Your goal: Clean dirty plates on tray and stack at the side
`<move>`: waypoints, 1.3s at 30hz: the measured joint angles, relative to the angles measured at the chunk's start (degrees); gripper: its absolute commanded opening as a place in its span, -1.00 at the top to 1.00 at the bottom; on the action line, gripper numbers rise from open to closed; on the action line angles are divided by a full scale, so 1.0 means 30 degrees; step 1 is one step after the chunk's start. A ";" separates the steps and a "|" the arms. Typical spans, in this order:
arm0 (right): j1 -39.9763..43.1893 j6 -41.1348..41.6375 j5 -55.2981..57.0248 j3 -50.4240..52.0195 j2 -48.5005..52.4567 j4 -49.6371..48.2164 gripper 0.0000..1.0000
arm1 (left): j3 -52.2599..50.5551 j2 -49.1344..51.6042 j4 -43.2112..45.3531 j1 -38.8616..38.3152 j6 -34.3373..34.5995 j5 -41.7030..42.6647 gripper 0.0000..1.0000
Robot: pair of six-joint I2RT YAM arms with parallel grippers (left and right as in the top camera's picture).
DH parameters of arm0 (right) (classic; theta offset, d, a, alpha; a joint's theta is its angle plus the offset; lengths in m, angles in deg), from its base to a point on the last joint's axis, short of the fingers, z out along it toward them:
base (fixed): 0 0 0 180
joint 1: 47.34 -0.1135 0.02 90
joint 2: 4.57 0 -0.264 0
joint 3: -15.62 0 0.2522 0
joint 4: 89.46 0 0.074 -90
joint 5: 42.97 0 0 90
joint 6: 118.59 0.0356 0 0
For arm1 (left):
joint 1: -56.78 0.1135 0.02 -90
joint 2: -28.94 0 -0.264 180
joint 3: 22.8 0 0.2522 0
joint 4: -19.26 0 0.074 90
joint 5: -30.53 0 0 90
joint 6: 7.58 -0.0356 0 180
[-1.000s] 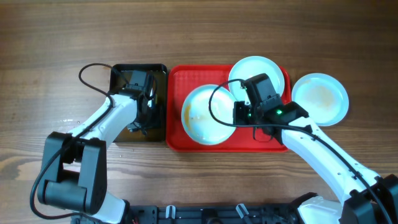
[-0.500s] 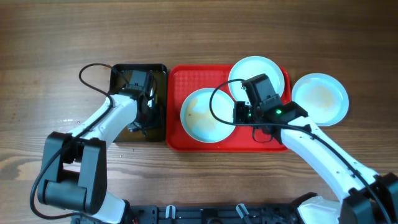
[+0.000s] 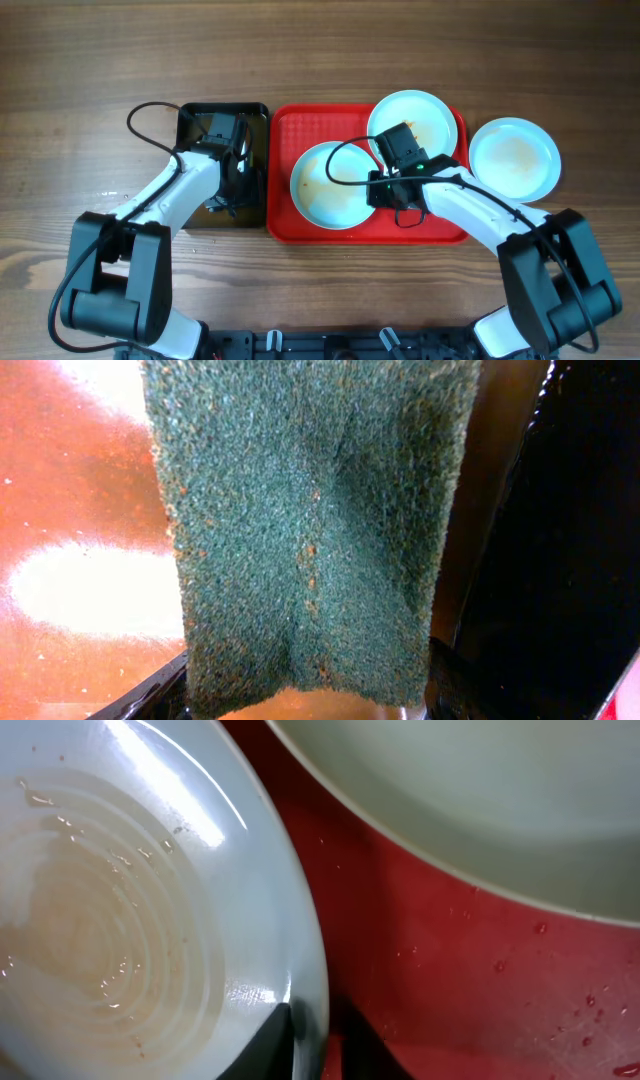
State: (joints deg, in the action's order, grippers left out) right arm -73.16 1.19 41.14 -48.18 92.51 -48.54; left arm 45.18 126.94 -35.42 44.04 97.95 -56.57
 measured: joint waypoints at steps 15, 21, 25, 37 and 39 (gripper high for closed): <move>0.0299 -0.0998 0.0182 -0.0007 -0.3519 -0.0153 0.91 | 0.0000 0.0000 0.0000 0.0000 0.0000 0.0000 -0.23; 0.0306 -0.0991 0.0262 -0.0007 -0.3818 0.1974 0.91 | 0.0007 0.0000 0.0000 0.0000 0.0000 0.0000 -0.23; 0.0306 -0.0044 0.0270 0.0000 -0.3818 0.0131 0.91 | 0.0007 0.0000 -0.0007 0.0000 0.0000 0.0000 -0.24; 0.0306 0.1064 -0.0029 0.0029 -0.3818 0.0743 0.91 | 0.0007 0.0000 -0.0007 0.0000 0.0000 0.0000 -0.23; 0.0306 0.1122 -0.0022 0.0022 -0.3818 -0.0612 0.91 | 0.0007 0.0000 -0.0022 0.0000 0.0000 0.0000 -0.23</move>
State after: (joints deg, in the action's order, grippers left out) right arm -72.24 4.55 41.07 -48.11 81.05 -50.38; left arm 45.20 126.94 -35.49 44.04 97.95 -56.57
